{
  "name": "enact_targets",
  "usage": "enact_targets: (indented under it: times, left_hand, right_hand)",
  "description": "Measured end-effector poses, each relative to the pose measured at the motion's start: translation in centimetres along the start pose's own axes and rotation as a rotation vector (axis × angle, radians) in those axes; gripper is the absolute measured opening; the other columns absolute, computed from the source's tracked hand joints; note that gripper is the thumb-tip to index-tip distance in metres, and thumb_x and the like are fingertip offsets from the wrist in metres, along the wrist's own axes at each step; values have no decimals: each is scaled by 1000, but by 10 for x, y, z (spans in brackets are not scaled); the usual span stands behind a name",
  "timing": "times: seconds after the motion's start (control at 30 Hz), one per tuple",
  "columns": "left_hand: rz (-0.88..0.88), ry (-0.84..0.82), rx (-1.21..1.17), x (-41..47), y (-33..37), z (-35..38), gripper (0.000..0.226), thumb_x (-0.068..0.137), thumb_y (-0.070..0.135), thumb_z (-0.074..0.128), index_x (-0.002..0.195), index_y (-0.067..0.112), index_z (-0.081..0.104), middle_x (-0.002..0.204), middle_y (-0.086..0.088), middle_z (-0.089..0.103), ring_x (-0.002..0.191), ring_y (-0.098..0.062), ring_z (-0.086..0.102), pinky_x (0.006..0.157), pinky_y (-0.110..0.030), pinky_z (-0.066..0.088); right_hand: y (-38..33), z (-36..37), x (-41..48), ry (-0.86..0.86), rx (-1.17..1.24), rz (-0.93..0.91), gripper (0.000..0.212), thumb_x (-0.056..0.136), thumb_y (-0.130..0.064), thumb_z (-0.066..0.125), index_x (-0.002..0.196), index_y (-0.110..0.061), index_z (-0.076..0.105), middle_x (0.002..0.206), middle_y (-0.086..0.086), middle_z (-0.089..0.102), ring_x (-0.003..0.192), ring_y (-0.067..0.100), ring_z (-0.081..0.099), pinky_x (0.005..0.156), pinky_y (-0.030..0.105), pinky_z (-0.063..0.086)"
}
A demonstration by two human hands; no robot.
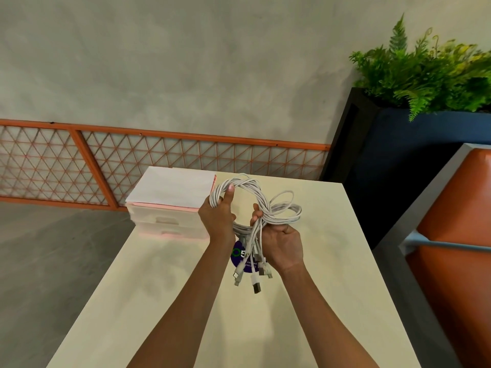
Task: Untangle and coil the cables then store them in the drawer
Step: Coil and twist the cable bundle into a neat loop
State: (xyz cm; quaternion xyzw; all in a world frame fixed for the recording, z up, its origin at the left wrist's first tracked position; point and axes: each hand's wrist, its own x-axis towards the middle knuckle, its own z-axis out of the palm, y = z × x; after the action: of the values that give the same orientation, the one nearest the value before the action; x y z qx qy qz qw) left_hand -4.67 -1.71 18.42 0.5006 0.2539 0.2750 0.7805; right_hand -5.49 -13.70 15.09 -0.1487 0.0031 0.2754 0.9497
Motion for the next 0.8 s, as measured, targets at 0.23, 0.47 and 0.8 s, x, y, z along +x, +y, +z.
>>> enact_targets:
  times: [0.23, 0.47, 0.8]
  left_hand:
    - [35, -13, 39, 0, 0, 0, 10, 82, 19, 74, 79, 14, 66, 42, 16, 48, 36, -5, 38, 37, -17, 29]
    - [60, -7, 15, 1, -5, 0, 17, 82, 16, 73, 93, 3, 69, 43, 16, 50, 35, -3, 35, 37, -17, 29]
    - [147, 83, 158, 10, -12, -6, 15, 79, 24, 76, 85, 11, 69, 75, -14, 68, 60, -16, 53, 63, -43, 51]
  right_hand:
    - [0, 3, -3, -120, -306, 46, 55, 64, 0, 77, 113, -8, 53, 90, 3, 55, 87, 16, 58, 77, 27, 53]
    - [4, 7, 8, 162, -630, -88, 34, 85, 14, 52, 111, -8, 56, 79, -1, 63, 76, 11, 63, 72, 23, 54]
    - [15, 19, 9, 507, -1479, 180, 32, 90, -34, 54, 83, -4, 62, 83, 17, 66, 68, 22, 60, 67, 29, 46]
